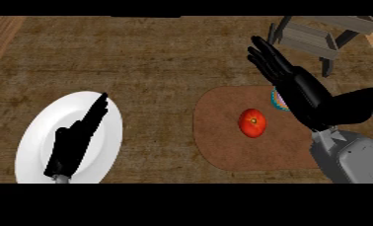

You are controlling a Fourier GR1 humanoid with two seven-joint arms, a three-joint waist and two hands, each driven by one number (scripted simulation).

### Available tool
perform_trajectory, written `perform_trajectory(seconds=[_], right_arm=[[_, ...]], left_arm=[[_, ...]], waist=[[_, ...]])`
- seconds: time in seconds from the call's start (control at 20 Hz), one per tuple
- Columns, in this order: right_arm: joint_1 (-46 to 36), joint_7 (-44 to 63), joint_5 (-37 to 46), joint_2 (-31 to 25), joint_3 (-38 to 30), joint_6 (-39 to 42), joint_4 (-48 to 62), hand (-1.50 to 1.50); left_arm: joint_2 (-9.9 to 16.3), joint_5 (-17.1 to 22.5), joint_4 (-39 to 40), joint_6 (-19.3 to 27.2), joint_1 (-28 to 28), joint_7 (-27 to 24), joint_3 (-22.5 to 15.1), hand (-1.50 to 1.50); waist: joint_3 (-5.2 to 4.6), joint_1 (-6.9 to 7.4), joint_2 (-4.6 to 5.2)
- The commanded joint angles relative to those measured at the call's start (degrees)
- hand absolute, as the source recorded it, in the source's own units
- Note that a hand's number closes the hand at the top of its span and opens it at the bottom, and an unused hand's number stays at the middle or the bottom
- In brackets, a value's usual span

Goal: Pick the cupcake from the cutting board and place it in the tiered basket

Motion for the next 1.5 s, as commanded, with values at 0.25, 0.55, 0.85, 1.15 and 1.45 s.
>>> perform_trajectory(seconds=[0.25,0.55,0.85,1.15,1.45], right_arm=[[-2.9,-14.4,-8.6,-0.4,-0.3,21.5,-9.4,1.5],[3.6,-16.9,9.8,0.4,-8.2,0.9,12.5,-1.5],[6.0,-17.2,16.0,-13.2,-10.8,7.0,-1.1,-1.5],[2.1,-13.3,28.0,-30.3,-9.7,15.1,-1.2,-1.5],[0.3,-5.0,30.5,-38.1,-2.4,28.8,-8.0,-1.5]], left_arm=[[0.0,5.5,0.4,0.5,-4.8,-2.4,9.7,0.0],[-0.2,8.6,0.9,-3.4,-3.6,-2.2,10.5,0.0],[-1.7,7.6,1.7,-2.3,-4.5,-1.3,10.9,0.0],[-0.5,8.8,1.1,-3.6,-3.6,-1.0,12.0,0.0],[-0.4,8.7,2.4,-4.5,-5.6,-0.8,12.4,0.0]], waist=[[0.28,-0.2,-1.95],[0.23,0.0,-1.75],[0.14,-1.44,-2.34],[0.02,-0.93,-2.5],[0.05,-0.73,-2.18]])
